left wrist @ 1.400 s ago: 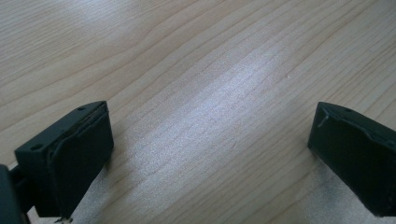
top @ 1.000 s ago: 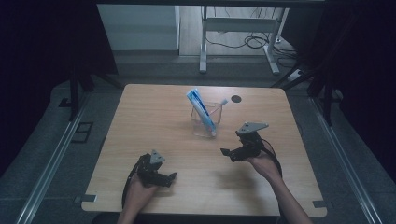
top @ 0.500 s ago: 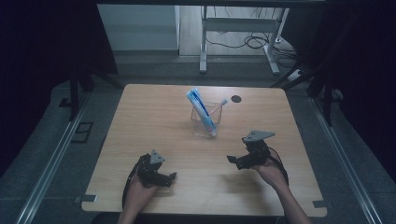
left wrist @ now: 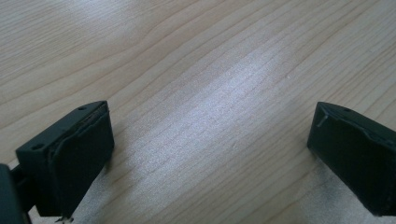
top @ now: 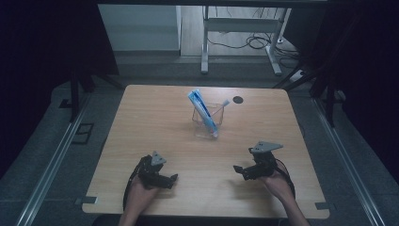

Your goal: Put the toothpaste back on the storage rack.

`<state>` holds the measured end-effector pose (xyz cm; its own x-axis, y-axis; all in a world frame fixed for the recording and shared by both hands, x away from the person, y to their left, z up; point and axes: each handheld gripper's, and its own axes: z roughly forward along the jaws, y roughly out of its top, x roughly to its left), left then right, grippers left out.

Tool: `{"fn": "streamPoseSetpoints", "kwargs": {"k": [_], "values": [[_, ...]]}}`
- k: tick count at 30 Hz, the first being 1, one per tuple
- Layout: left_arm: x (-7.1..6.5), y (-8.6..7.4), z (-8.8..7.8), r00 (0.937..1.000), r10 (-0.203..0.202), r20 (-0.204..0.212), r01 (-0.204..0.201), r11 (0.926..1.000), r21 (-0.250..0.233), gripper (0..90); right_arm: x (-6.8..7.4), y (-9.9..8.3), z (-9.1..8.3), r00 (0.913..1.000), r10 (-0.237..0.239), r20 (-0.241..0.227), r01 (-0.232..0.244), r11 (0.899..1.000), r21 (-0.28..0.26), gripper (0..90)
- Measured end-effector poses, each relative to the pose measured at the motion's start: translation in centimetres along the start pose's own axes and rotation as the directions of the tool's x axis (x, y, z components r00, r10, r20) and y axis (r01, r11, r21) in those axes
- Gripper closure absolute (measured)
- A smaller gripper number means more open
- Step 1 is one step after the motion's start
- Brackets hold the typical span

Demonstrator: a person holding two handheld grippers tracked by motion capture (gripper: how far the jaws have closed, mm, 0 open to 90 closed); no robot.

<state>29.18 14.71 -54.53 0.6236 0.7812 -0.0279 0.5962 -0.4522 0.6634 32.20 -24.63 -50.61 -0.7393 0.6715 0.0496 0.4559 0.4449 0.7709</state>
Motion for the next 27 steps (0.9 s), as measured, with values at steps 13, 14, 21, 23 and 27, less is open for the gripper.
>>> {"fn": "streamPoseSetpoints", "kwargs": {"k": [13, 14, 21, 23, 27], "values": [[0.0, 0.0, 0.0, 1.0000, 0.005, 0.000, -0.005, 1.0000, 0.000, 0.7, 0.8, -3.2, 0.4, 0.9995, 0.007, 0.031, -0.008, 0.999, 0.039, 0.6], [0.0, 0.0, 0.0, 1.0000, 0.005, 0.000, -0.005, 1.0000, 0.000, 0.7, 0.8, -3.4, 0.5, 0.9994, 0.006, 0.033, -0.007, 0.999, 0.044, 0.6], [0.0, 0.0, 0.0, 1.0000, 0.005, 0.000, -0.005, 1.0000, 0.000, 0.6, 1.3, -4.2, 0.9, 0.9976, -0.033, 0.060, 0.028, 0.995, 0.091, 2.2], [0.0, 0.0, 0.0, 1.0000, 0.005, 0.000, -0.005, 1.0000, 0.000, 0.6, 1.3, -4.2, 0.9, 0.9982, -0.026, 0.054, 0.021, 0.995, 0.093, 3.4], [0.0, 0.0, 0.0, 1.0000, 0.003, 0.000, -0.003, 1.0000, 0.000, 0.6, 1.2, -4.3, 0.8, 0.9983, -0.022, 0.053, 0.017, 0.996, 0.093, 3.7]]}}
